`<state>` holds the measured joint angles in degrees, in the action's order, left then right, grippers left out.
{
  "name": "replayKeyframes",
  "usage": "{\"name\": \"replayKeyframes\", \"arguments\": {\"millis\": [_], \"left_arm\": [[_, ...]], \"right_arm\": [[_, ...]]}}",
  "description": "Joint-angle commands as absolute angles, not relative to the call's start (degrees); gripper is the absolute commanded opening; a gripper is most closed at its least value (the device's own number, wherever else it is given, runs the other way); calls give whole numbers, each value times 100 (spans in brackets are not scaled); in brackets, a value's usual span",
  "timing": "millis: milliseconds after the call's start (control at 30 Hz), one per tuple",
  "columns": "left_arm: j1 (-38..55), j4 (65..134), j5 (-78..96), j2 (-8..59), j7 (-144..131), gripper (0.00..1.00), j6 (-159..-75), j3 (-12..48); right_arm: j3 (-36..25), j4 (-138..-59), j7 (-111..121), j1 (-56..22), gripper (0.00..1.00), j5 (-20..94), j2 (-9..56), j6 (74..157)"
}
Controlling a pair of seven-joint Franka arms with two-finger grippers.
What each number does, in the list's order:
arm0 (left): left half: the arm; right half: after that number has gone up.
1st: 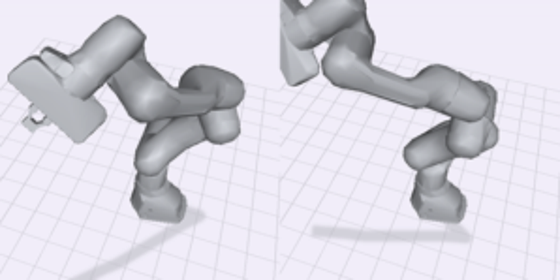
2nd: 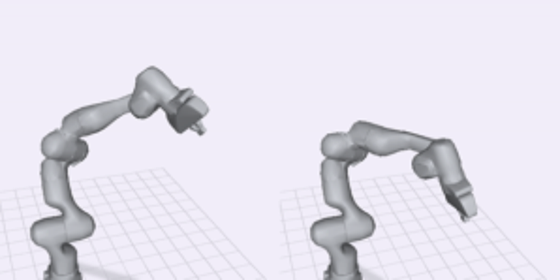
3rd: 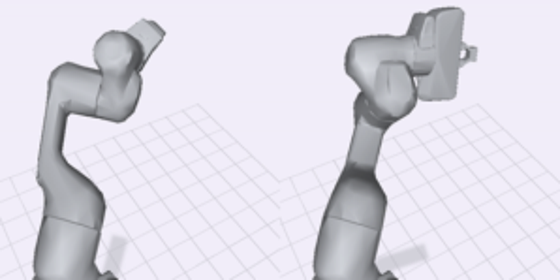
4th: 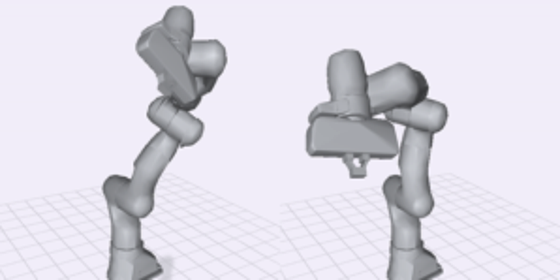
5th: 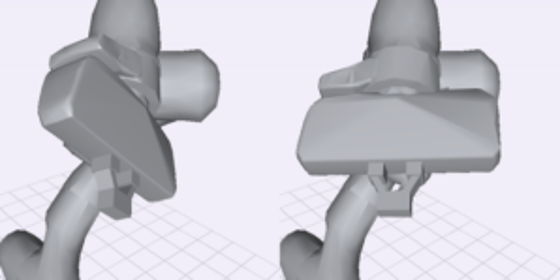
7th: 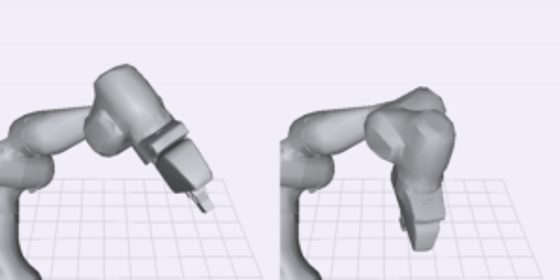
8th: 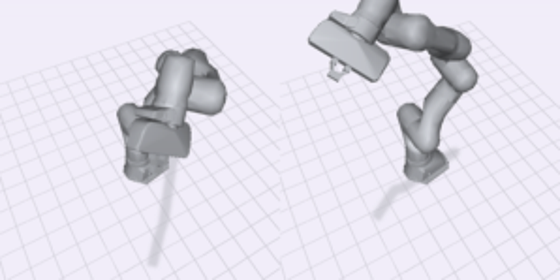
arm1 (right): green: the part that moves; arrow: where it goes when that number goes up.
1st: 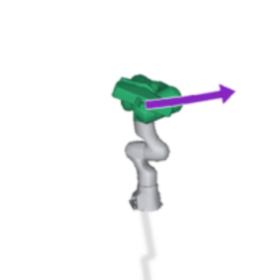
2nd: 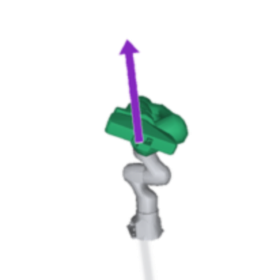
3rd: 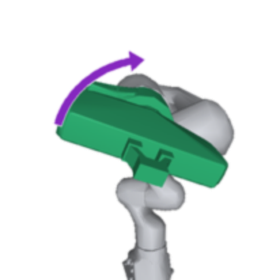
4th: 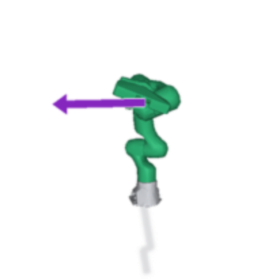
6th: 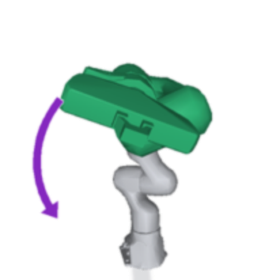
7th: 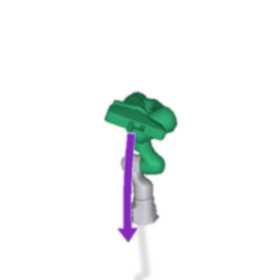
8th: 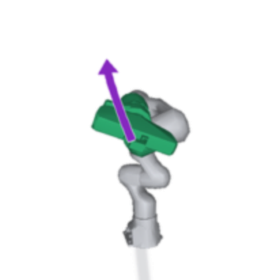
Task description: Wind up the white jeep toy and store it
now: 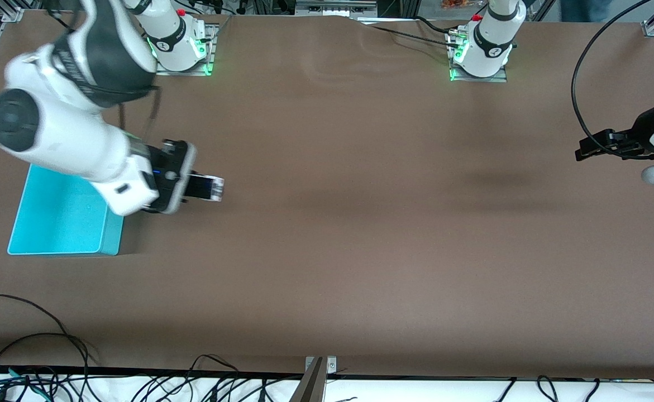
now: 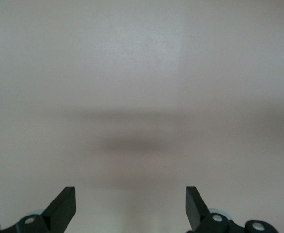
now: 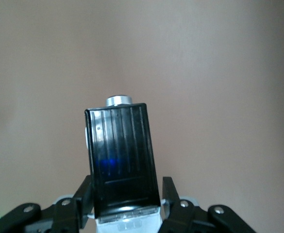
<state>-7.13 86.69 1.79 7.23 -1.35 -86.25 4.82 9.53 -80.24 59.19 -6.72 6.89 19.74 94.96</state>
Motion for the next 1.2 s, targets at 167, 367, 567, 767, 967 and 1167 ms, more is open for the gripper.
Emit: {"name": "replayKeyframes", "arguments": {"millis": [167,367,567,767,967,1167], "left_arm": [[-694,8464,176,773,-141,100,-8341,501],[-686,8455,123,782,-123,100,-8358,501],[-686,8455,123,782,-123,100,-8358,501],[-747,8464,106,826,-123,100,-8393,475],[-782,8464,-158,923,-123,100,-8517,448],[-773,8464,-237,932,-123,100,-8692,457]], "right_arm": [[-69,-10114,7864,-290,0,861,642,10071],[-816,-10819,8840,-290,0,879,413,10537],[-1458,-11381,9964,-290,0,1186,448,11187],[-1828,-11751,10880,-272,0,1283,571,11724],[-2083,-11777,11530,-185,0,1546,922,12023],[-2083,-11777,12085,105,0,1872,1282,12252]]}}
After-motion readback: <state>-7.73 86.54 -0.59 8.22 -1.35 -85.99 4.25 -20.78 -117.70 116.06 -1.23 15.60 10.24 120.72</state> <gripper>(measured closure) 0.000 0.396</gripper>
